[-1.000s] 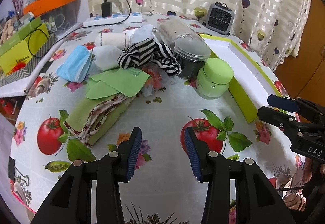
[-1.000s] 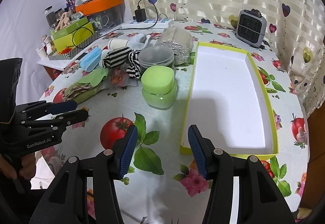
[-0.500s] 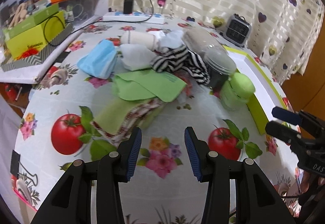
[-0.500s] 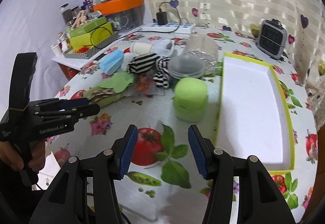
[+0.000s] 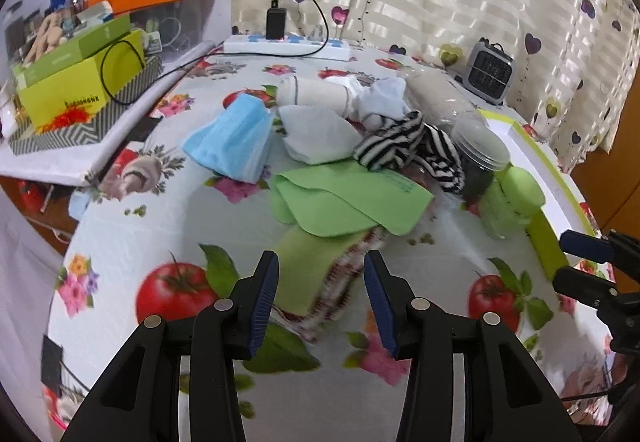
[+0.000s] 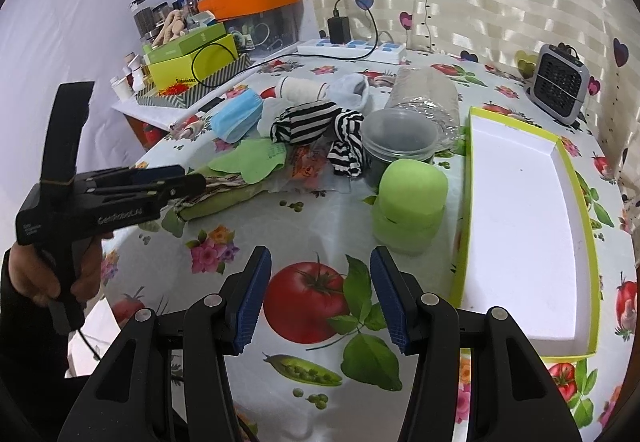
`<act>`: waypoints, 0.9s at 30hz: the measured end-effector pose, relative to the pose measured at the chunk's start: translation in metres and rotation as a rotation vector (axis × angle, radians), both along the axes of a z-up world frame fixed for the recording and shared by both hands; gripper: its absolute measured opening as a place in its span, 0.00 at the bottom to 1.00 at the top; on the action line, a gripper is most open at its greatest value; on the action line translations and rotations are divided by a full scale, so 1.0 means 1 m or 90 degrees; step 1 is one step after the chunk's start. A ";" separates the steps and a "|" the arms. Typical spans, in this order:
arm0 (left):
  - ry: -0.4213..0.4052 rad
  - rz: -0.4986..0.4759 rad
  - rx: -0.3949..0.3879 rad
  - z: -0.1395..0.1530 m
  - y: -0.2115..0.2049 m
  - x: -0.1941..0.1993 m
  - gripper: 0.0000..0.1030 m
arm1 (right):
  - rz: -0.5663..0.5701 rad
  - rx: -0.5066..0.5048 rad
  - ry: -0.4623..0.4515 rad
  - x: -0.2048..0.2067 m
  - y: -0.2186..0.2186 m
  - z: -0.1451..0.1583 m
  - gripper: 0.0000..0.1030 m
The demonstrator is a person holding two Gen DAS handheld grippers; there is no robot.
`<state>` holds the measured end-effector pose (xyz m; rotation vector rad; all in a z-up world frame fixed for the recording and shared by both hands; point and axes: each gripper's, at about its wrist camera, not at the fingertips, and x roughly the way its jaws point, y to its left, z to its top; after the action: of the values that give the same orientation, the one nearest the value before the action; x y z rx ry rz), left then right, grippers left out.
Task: Organize soft objects
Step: 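Move the left tool to the green cloth bundle and close on it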
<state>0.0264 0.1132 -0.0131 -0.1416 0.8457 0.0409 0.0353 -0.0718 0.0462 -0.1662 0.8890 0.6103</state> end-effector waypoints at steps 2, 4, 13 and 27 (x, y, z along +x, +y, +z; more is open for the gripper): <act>-0.008 -0.013 0.006 0.001 0.004 0.003 0.49 | 0.002 -0.001 0.001 0.000 0.002 -0.001 0.51; -0.010 -0.033 0.002 -0.002 0.007 0.008 0.49 | 0.003 0.000 0.003 0.001 0.003 -0.002 0.51; 0.013 -0.089 0.011 -0.023 0.006 0.019 0.55 | 0.005 -0.002 0.007 0.002 0.006 -0.003 0.51; -0.002 -0.065 -0.036 -0.024 0.005 0.001 0.28 | 0.029 0.000 0.016 0.014 0.036 -0.003 0.51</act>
<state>0.0277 0.1178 -0.0375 -0.1524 0.8508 -0.0786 0.0494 -0.0358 0.0432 -0.1804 0.9111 0.6555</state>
